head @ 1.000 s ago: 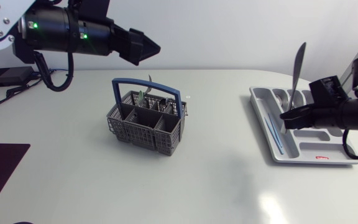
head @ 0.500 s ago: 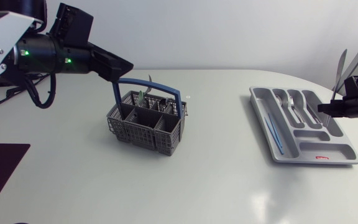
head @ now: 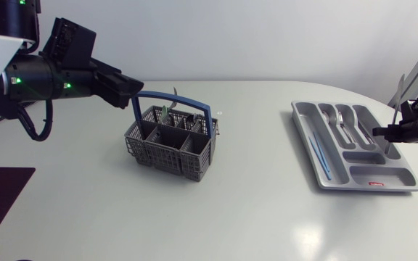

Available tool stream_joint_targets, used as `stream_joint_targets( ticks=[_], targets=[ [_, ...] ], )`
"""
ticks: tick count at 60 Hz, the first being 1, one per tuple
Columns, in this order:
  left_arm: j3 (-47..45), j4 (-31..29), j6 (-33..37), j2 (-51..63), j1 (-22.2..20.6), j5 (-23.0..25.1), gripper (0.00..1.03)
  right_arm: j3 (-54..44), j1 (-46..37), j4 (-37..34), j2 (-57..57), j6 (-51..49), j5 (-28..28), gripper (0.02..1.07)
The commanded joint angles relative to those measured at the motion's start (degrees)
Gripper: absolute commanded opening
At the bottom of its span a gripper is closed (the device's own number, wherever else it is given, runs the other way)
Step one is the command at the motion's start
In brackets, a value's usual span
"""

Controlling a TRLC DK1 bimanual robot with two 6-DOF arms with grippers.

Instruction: Unload the cutlery basket into the drawer organizer.

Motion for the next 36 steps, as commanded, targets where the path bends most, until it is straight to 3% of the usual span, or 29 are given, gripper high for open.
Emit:
stream_joint_targets(
  ticks=[1,25,36],
  targets=[
    [-2.57,1.13,1.75,-1.29,1.08,-0.46,0.80,2.17,0.08,1.61,2.66,-0.41,1.53,0.08],
    [-7.31,3.68,2.28,-2.34,5.12,-0.46,0.81,8.85,2.36,1.44,12.24,0.73,6.10,0.11],
    [-9.25,3.85,3.33,-3.49,7.67,-0.28,0.81,10.25,3.07,1.26,13.11,1.44,7.86,0.43]
  ],
)
